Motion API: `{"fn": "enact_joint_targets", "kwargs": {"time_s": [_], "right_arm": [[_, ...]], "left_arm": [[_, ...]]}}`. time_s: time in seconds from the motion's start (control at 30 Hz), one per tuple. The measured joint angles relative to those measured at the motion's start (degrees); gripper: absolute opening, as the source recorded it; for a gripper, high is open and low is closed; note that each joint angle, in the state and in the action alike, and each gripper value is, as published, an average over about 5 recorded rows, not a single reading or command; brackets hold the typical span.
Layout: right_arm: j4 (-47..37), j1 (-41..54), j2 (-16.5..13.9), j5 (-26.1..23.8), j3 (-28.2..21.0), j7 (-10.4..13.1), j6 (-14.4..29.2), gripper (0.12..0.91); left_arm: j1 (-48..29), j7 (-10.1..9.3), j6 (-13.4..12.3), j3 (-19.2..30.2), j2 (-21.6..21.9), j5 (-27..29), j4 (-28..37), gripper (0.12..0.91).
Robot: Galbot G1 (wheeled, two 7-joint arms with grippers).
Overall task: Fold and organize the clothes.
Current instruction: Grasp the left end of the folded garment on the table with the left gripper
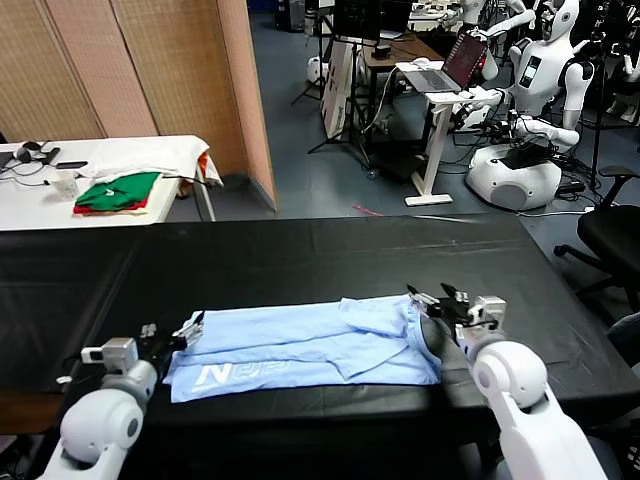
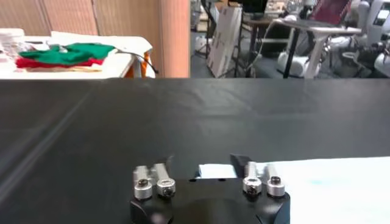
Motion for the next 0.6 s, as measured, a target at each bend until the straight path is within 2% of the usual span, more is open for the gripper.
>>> {"fn": "enact_joint_targets", "kwargs": {"time_s": [0.27,0.43,0.6], "right_arm": [[2.83,-2.99,0.16,0.03,1.12,0.08,0.22,0.907],[3.1,-3.65,0.22,-0.01,1.09,0.16,0.31,0.907],[3.25,-3.67,0.45,-0.13,0.64,0.22,0.31,0.907]], "left_arm": [[6.56,2.5,-2.86,-3.37,-7.69,1.76,-3.94,0.907],[8.6,2.75,-3.36,-4.54,-11.31,1.57,-4.37,0.907],[8.94,2.86,-3.69,-5.24,-13.01,0.9,-4.04,0.907]]}}
